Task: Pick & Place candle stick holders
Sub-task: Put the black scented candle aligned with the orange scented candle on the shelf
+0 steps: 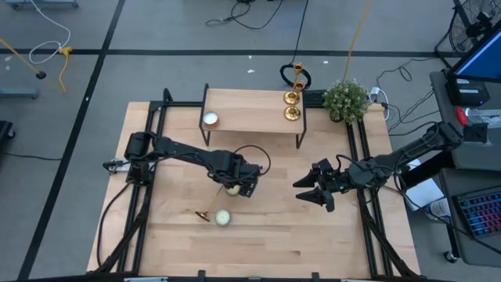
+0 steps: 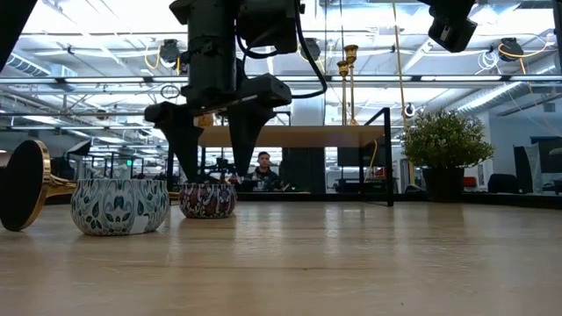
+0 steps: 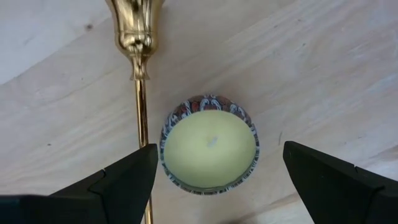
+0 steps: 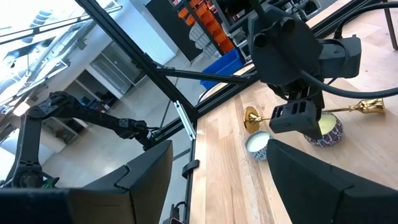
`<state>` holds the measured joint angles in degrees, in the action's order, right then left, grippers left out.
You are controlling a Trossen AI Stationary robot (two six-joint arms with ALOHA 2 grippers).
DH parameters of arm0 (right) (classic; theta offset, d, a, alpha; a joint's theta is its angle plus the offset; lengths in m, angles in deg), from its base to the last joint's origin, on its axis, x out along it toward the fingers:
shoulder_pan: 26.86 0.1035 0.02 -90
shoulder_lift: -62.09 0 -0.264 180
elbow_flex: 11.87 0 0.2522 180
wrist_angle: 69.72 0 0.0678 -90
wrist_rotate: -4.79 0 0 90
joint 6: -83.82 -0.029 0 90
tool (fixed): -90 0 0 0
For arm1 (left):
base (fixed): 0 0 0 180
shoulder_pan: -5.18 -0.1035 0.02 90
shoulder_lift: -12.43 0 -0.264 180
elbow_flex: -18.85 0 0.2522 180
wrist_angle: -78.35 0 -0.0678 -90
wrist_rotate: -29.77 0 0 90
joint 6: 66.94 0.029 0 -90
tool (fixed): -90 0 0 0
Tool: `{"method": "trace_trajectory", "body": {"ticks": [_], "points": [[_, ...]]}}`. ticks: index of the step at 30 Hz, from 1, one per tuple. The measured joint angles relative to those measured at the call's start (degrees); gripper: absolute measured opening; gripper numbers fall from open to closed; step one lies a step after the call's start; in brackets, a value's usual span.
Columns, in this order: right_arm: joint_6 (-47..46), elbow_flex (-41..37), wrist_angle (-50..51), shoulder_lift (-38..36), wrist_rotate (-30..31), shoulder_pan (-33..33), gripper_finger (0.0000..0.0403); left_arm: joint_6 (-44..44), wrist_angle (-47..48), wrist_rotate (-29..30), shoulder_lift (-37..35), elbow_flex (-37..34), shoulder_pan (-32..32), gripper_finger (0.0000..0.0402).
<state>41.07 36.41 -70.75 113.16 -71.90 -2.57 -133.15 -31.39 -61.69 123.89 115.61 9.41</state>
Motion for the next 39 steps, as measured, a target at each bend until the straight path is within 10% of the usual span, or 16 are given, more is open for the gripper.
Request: {"method": "trace_trajectory", "body": {"ticks": [39], "points": [[-0.1, 0.0, 0.0, 0.0, -0.1, -1.1, 0.0256, 1.4, -7.1, -4.5, 0.1, -4.1, -0.6, 0.0371]]}}
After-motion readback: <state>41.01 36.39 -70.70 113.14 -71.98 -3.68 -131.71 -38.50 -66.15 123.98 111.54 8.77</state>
